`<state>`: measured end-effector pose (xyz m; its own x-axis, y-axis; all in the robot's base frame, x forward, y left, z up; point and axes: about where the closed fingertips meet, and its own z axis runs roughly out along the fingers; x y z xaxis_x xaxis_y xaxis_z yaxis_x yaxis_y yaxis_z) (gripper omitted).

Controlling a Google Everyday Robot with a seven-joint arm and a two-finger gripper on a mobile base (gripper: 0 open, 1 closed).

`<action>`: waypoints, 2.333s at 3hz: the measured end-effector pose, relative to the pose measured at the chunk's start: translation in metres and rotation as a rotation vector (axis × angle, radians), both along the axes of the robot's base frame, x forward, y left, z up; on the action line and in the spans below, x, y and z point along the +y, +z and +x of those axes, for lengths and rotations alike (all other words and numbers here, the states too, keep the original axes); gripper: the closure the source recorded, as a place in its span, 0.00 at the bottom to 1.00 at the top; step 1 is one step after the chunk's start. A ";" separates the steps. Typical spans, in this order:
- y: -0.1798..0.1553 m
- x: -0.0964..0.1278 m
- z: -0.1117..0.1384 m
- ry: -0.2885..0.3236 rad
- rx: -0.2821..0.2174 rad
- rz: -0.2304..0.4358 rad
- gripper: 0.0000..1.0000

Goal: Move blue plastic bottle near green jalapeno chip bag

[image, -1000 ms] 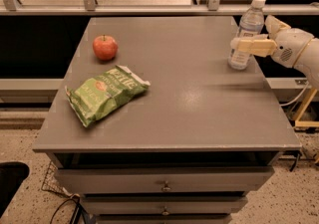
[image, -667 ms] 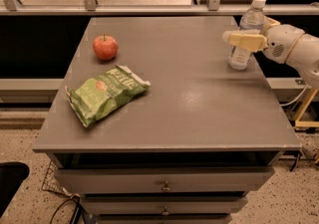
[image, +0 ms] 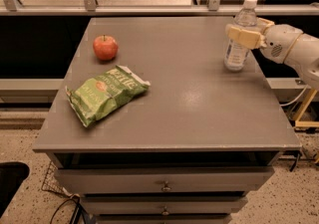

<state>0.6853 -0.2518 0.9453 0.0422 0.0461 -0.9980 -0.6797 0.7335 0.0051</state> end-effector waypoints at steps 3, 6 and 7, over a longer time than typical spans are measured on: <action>0.018 0.002 -0.009 -0.001 -0.010 0.004 1.00; 0.080 0.071 -0.132 -0.050 -0.075 -0.108 1.00; 0.086 0.115 -0.167 0.016 -0.076 -0.095 1.00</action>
Offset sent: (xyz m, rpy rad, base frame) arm 0.0005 0.0026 0.0003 0.0002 -0.0003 0.0038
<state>0.5181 -0.1372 1.0309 0.1183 -0.0473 -0.9919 -0.6867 0.7176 -0.1161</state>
